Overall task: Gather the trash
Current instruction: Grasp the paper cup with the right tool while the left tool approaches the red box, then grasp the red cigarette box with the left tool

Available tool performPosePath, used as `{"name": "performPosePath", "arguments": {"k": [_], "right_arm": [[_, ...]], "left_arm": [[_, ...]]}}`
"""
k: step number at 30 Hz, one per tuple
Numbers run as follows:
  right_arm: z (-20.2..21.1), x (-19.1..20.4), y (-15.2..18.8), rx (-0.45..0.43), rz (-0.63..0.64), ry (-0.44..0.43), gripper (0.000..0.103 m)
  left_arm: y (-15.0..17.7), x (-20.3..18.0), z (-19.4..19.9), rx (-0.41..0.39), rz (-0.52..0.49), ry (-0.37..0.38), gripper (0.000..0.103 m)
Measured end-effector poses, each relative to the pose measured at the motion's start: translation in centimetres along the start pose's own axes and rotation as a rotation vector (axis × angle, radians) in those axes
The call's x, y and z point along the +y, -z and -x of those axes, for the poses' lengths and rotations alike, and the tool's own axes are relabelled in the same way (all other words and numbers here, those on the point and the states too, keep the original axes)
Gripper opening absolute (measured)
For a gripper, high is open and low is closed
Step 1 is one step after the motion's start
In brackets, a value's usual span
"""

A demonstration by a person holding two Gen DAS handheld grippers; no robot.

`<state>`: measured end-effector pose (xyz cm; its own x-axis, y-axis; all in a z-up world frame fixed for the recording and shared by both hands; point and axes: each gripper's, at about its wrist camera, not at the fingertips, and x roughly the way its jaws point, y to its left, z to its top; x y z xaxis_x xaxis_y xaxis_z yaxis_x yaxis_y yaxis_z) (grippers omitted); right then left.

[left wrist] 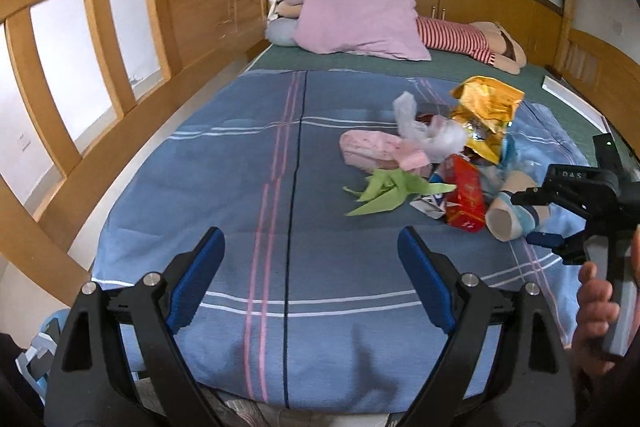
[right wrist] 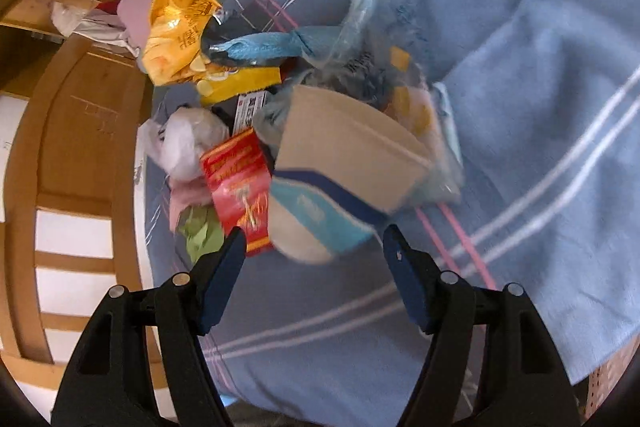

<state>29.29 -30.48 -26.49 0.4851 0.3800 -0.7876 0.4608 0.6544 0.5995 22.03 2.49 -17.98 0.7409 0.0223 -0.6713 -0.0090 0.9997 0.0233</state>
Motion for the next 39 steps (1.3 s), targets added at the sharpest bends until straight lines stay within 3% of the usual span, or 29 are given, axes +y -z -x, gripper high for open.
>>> {"name": "performPosePath", "arguments": {"k": [2, 3, 5, 8, 14, 18, 27, 39], "right_arm": [[-1.0, 0.4, -0.7, 0.001, -0.022, 0.018, 0.07], [-1.3, 0.4, -0.9, 0.007, -0.029, 0.023, 0.062], [-2.0, 0.6, -1.1, 0.03, -0.031, 0.033, 0.062], [-1.1, 1.2, -0.6, -0.015, -0.003, 0.035, 0.06], [1.4, 1.1, 0.7, -0.024, 0.023, -0.017, 0.058], [4.6, 0.5, 2.5, -0.034, 0.073, -0.051, 0.057], [10.0, -4.9, 3.4, -0.075, 0.018, -0.093, 0.057], [14.0, -10.0, 2.8, -0.125, -0.051, -0.138, 0.057]], "left_arm": [[0.0, 0.5, -0.5, 0.011, 0.014, -0.003, 0.088], [0.0, 0.5, -0.6, 0.015, 0.017, -0.002, 0.088], [0.1, 0.4, -0.7, 0.018, 0.014, -0.006, 0.088], [0.1, 0.1, -0.7, 0.015, 0.004, -0.005, 0.088], [0.3, -1.4, -0.8, 0.022, -0.039, 0.023, 0.088], [0.3, -4.0, -1.3, 0.021, -0.095, 0.066, 0.089], [0.4, -11.5, -4.7, 0.05, -0.202, 0.165, 0.089], [-0.2, -19.4, -12.5, 0.12, -0.249, 0.122, 0.089]]}}
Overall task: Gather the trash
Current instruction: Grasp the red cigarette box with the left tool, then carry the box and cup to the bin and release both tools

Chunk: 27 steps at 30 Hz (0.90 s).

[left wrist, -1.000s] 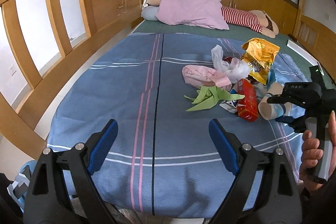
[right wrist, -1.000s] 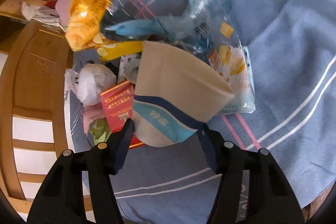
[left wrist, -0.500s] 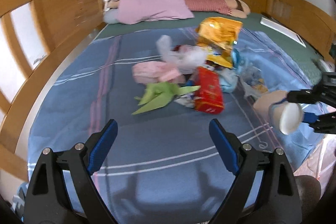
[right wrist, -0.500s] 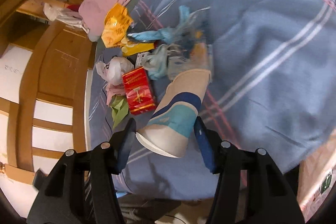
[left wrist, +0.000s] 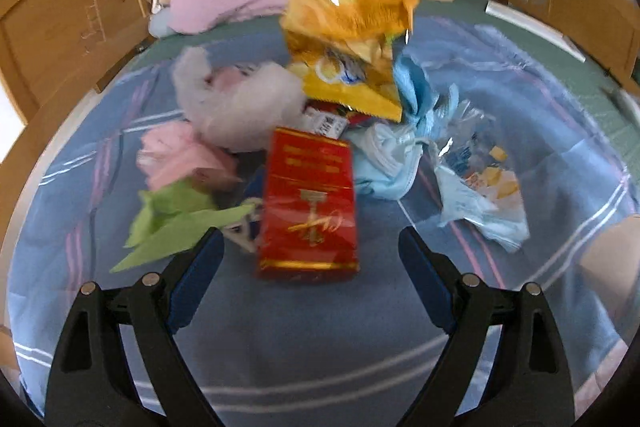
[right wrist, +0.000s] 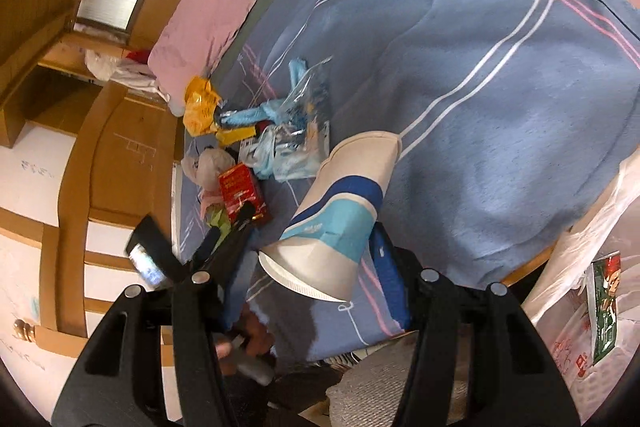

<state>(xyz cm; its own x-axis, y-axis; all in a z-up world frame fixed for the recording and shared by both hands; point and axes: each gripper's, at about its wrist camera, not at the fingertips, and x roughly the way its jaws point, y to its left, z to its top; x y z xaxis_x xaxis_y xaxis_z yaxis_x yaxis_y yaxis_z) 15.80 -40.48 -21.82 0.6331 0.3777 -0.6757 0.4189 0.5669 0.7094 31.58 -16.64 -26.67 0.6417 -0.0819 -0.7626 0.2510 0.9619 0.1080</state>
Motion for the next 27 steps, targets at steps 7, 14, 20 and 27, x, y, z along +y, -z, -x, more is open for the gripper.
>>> {"name": "performPosePath", "arguments": {"k": [7, 14, 20, 27], "right_arm": [[0.7, -0.6, -0.5, -0.006, -0.011, -0.025, 0.057], [1.9, 0.0, -0.1, -0.019, 0.009, -0.052, 0.057], [2.0, 0.5, 0.6, -0.015, 0.014, -0.073, 0.057], [3.5, 1.6, 1.4, -0.048, 0.039, -0.091, 0.057]], "left_arm": [[0.2, -0.7, -0.6, 0.039, 0.003, -0.033, 0.059], [0.7, 0.9, 5.6, -0.051, 0.045, -0.014, 0.058], [0.7, 2.2, 10.8, -0.136, 0.056, 0.007, 0.058], [0.4, 1.4, 15.8, -0.209, 0.021, 0.066, 0.058]]}}
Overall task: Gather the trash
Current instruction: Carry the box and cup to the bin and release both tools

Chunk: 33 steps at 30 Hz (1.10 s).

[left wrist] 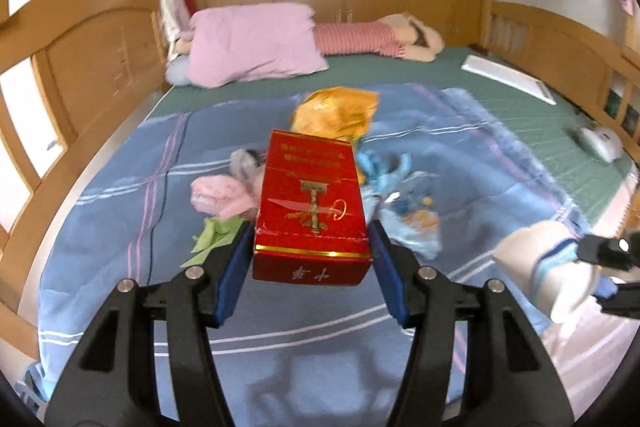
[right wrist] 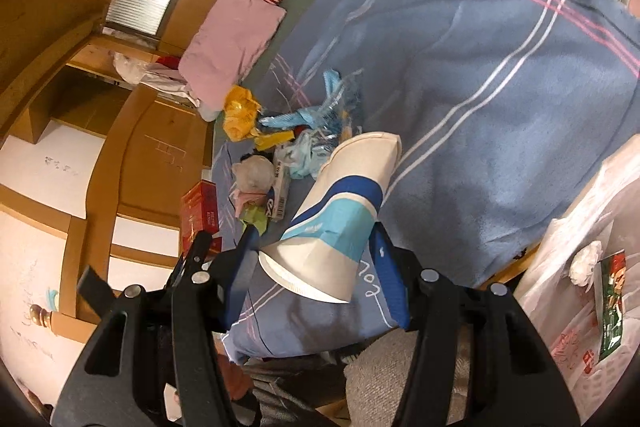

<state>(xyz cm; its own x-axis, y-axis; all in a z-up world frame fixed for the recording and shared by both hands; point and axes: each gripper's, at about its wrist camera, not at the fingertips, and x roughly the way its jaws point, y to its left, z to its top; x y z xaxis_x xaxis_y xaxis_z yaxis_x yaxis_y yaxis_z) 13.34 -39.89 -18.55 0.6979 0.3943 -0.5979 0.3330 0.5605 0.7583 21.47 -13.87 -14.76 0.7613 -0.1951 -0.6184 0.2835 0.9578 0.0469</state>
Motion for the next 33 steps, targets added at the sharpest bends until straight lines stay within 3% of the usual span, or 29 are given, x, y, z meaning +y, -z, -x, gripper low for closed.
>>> {"name": "performPosePath", "arguments": {"k": [5, 11, 15, 21, 26, 33], "right_arm": [[3.6, 0.7, 0.4, -0.077, 0.024, 0.006, 0.057], [10.5, 0.4, 2.2, -0.233, 0.044, 0.054, 0.057], [16.4, 0.2, 4.9, -0.395, 0.084, 0.181, 0.057], [22.4, -0.8, 9.4, -0.605, 0.142, 0.458, 0.057], [24.7, -3.1, 12.2, -0.66, 0.119, 0.555, 0.057], [26.9, -4.4, 14.3, -0.703, 0.112, 0.586, 0.053]], "left_arm": [[-0.7, -2.8, 2.1, -0.028, -0.024, 0.072, 0.058], [-1.2, -7.5, 5.8, -0.082, -0.078, 0.159, 0.059], [-0.8, -11.6, 8.8, -0.113, -0.142, 0.228, 0.059], [1.3, -17.8, 12.6, -0.113, -0.252, 0.328, 0.059], [4.0, -21.9, 15.0, -0.111, -0.332, 0.411, 0.059], [6.3, -24.3, 15.6, -0.083, -0.38, 0.465, 0.059]]}}
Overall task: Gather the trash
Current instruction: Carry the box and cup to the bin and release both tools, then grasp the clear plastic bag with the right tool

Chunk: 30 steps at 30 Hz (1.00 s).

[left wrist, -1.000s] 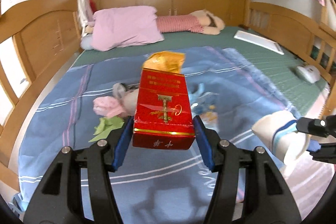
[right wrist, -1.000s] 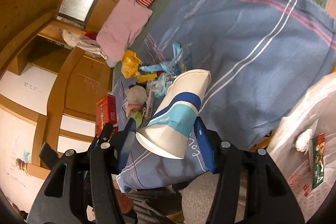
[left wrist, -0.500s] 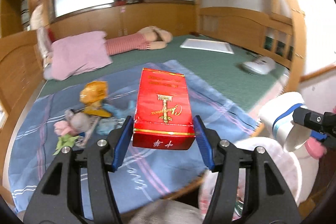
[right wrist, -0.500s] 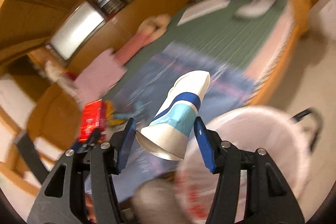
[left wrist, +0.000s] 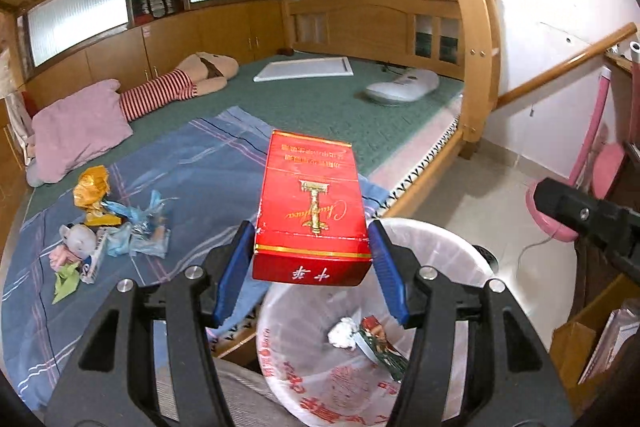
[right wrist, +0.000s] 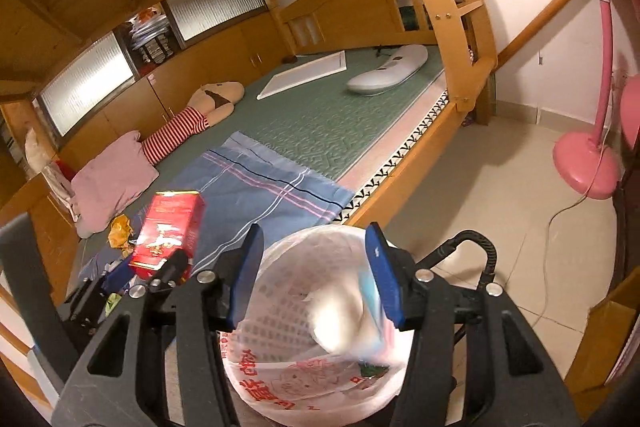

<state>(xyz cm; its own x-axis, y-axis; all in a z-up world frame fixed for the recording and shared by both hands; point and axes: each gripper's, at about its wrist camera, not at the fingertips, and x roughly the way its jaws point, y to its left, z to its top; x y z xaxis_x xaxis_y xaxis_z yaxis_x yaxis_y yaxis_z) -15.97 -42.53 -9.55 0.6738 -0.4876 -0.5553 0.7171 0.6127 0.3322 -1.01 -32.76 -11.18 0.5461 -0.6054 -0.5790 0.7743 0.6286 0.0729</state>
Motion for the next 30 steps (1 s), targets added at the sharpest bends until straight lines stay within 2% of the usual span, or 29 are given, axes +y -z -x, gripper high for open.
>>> {"name": "performPosePath", "arguments": {"k": [6, 16, 18, 24, 26, 27, 30], "right_arm": [[-2.8, 0.1, 0.7, 0.1, -0.008, -0.025, 0.053], [-1.0, 0.5, -0.5, 0.029, -0.005, -0.022, 0.053], [-0.6, 0.3, -0.5, 0.022, -0.004, -0.015, 0.053], [-0.4, 0.1, -0.7, 0.013, -0.003, -0.008, 0.053], [-0.7, 0.2, -0.6, 0.024, 0.002, -0.017, 0.055], [-1.2, 0.6, -0.5, 0.04, 0.01, -0.03, 0.06], [-3.4, 2.9, -0.1, 0.097, 0.05, -0.08, 0.064]], "left_arm": [[1.8, -0.8, -2.7, 0.089, -0.026, -0.008, 0.059], [2.1, -1.1, -3.0, 0.091, -0.039, 0.016, 0.06], [2.1, -1.4, -2.8, 0.088, -0.042, 0.021, 0.075], [2.0, -1.7, -1.9, 0.052, -0.06, 0.018, 0.081], [1.6, -0.7, -1.3, 0.043, -0.036, 0.017, 0.081], [1.4, 0.1, -0.9, 0.036, -0.019, 0.016, 0.082], [1.0, 4.6, 1.3, -0.013, 0.052, -0.022, 0.087]]}}
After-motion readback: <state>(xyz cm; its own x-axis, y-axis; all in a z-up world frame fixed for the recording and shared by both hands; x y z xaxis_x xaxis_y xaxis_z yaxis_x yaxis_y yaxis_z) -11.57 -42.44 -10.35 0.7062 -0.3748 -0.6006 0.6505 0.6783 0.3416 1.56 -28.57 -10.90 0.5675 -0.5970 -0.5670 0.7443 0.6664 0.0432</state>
